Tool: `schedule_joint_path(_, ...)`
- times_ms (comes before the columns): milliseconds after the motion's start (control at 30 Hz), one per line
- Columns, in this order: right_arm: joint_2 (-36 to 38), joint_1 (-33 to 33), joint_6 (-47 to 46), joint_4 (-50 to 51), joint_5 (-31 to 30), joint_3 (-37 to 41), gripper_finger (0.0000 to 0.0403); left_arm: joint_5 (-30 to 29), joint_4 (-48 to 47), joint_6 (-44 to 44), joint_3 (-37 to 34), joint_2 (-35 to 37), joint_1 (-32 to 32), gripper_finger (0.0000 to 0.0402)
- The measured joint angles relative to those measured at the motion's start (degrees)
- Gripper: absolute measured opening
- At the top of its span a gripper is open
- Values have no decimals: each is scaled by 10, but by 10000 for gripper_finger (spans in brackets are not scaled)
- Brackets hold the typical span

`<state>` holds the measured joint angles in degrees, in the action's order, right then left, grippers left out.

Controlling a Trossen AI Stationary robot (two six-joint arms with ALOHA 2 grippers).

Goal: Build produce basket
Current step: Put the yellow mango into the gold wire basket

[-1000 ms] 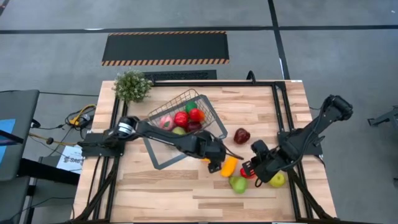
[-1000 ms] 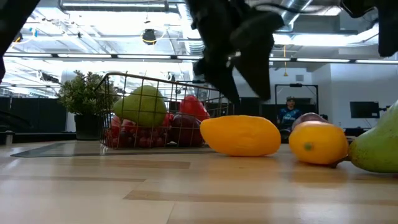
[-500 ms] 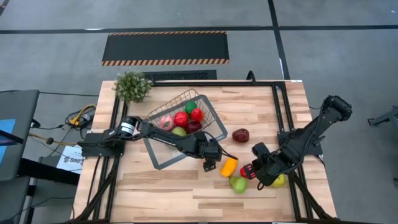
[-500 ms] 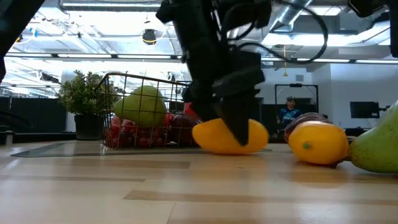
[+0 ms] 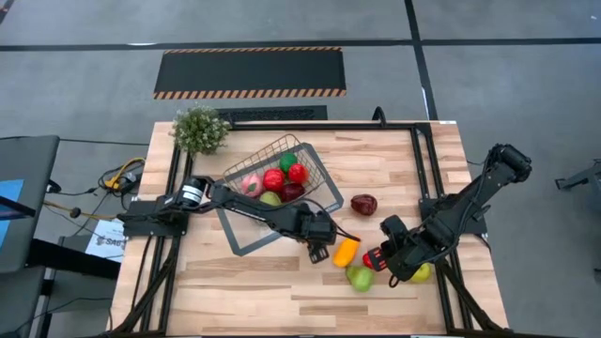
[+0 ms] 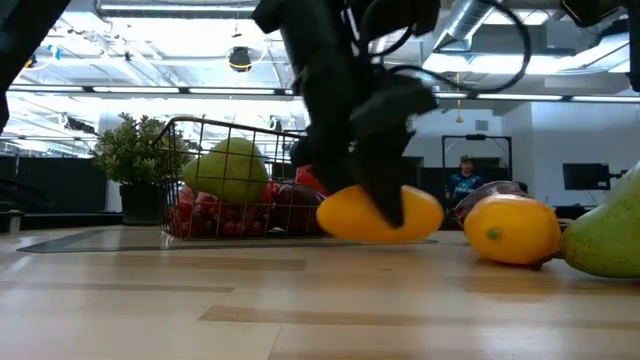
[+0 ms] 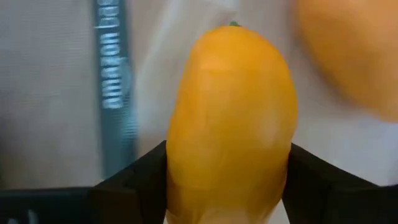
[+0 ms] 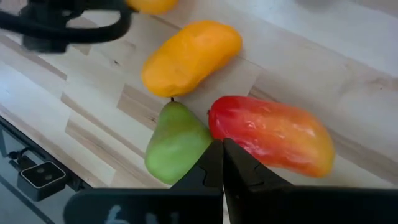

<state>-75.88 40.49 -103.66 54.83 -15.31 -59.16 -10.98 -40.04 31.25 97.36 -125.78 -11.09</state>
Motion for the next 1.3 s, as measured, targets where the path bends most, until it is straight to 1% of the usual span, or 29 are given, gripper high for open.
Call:
schedule_joint_path(133,0,0,0,0,0,0,17,43,-23,4,49,0,-3,212)
schedule_joint_path(233,0,0,1,0,0,0,19,41,-81,-5,106,0,-5,212)
schedule_joint_path(333,0,0,2,1,0,0,20,5,-165,-12,169,0,-5,212)
schedule_joint_path(533,0,5,6,4,0,0,16,-89,-369,-39,311,0,16,219)
schedule_joint_path(600,0,7,7,5,0,0,16,-120,-425,-51,366,0,23,216)
schedule_joint_path(633,0,8,7,5,-1,0,17,-134,-440,-58,379,5,26,214)
schedule_joint_path(700,0,8,7,7,-1,0,19,-146,-442,-60,347,45,37,213)
schedule_joint_path(767,0,8,7,10,-4,0,20,-158,-454,-33,316,85,53,217)
schedule_joint_path(800,0,8,7,10,-7,0,19,-171,-466,-26,301,103,61,220)
schedule_joint_path(867,0,7,7,12,-16,0,18,-215,-485,-21,269,141,77,225)
schedule_joint_path(933,0,7,7,14,-24,0,16,-244,-475,-21,227,179,94,225)
schedule_joint_path(1033,0,7,8,19,-27,0,16,-230,-428,-21,143,241,129,223)
schedule_joint_path(1100,0,7,8,19,-27,0,17,-223,-405,-21,69,278,151,223)
schedule_joint_path(1167,0,7,8,19,-27,0,19,-212,-362,-27,-12,320,171,223)
schedule_joint_path(1300,0,7,8,20,-27,0,20,-146,-241,-50,-174,398,197,226)
